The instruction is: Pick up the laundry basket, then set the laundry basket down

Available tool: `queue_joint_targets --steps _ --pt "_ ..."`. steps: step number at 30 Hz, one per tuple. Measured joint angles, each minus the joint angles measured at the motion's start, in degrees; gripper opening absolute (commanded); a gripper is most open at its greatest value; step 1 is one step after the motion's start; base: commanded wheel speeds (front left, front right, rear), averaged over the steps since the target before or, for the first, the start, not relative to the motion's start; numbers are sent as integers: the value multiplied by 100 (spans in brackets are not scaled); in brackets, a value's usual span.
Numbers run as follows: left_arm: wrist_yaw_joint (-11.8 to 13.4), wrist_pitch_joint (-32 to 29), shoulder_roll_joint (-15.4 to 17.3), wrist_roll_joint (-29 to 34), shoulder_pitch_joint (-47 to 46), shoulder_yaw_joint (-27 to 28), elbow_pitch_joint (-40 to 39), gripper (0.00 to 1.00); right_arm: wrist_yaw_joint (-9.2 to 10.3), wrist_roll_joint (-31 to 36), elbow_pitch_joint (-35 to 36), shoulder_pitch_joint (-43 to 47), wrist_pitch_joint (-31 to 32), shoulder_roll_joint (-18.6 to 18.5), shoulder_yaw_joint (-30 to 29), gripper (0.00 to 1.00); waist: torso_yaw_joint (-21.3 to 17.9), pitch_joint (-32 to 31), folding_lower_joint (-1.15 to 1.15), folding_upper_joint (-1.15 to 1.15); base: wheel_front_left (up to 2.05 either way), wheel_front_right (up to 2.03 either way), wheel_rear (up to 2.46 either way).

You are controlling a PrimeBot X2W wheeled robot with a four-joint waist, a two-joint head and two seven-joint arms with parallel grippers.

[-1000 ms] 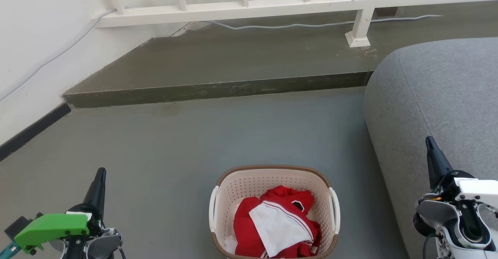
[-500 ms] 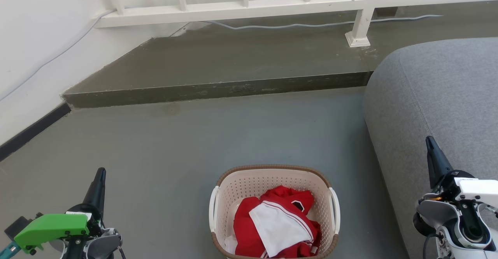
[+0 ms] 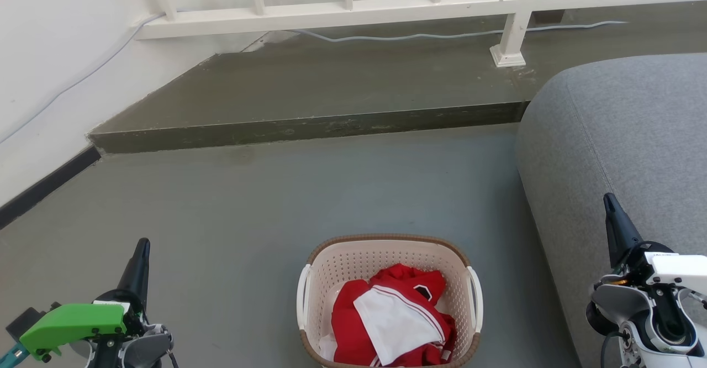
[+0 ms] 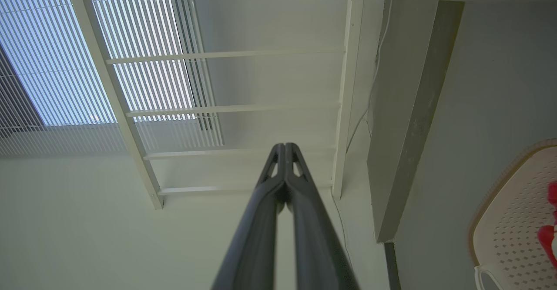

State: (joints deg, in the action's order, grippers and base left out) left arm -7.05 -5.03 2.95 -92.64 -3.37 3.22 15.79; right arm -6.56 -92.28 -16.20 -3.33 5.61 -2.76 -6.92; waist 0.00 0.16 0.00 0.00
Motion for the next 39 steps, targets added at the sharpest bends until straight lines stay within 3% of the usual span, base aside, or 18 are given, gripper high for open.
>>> queue_joint_targets --steps 39 --pt "-1 -4 -3 0 0 12 -2 0 0 0 5 0 1 9 -4 0 0 1 0 0 0 0 0"
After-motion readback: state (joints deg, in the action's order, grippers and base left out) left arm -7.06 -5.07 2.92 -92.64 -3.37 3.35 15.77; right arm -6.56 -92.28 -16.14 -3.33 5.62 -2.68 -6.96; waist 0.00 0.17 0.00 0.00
